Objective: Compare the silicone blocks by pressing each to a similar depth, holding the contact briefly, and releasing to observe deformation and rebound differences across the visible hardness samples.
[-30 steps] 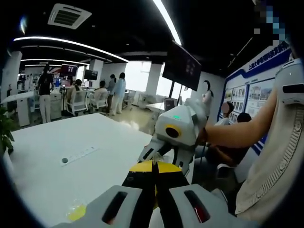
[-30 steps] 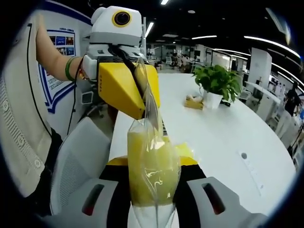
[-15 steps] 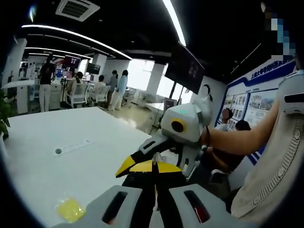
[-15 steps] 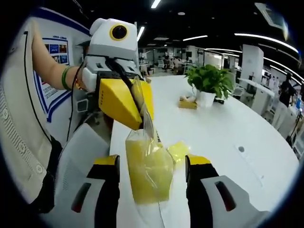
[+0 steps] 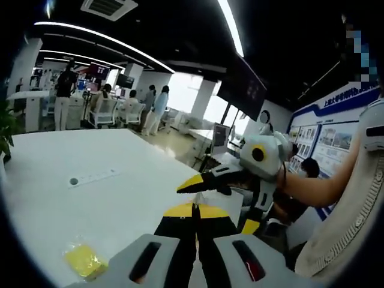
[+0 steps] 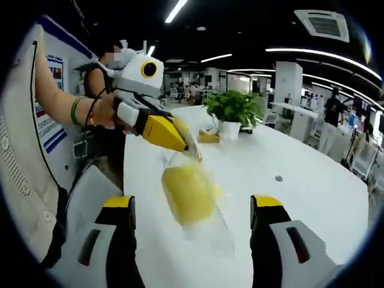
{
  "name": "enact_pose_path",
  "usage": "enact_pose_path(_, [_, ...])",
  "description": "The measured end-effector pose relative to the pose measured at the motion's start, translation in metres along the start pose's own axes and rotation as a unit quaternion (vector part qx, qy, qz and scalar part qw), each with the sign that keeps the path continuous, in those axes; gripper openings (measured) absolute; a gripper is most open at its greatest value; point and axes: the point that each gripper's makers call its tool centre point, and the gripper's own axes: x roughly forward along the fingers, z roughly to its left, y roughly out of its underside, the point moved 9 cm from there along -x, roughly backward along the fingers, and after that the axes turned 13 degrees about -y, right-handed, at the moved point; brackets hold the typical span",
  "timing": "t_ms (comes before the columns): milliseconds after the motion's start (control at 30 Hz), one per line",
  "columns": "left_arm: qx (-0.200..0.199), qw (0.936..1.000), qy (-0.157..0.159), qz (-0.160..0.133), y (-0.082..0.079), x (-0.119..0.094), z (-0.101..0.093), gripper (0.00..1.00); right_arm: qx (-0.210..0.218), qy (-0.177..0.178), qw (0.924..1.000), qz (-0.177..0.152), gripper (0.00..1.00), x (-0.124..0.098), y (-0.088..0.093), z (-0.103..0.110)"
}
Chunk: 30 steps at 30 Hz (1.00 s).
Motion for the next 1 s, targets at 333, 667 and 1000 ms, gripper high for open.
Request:
enact_pose_path(333, [-0.012,0.9995,-0.025,0.011,0.013,0.019,0.005,0.00,0.074,0.102,0.9895,-0.070,0.81,-0.039,0.046,0.024])
enact_pose_path(667, [-0.034,0.9980,-0.047,0.025,0.033,0.061,0.011,0.00,0.118,0.149,0.9786,-0.079,0.82,-0.060,0.070,0.041])
enact_pose_path(1000, [-0.050,0.9968,-0.037,0.049,0.056,0.102,0.028,0.00,0.148,0.197,0.9664,-0.073,0.82,-0.081,0.084,0.043])
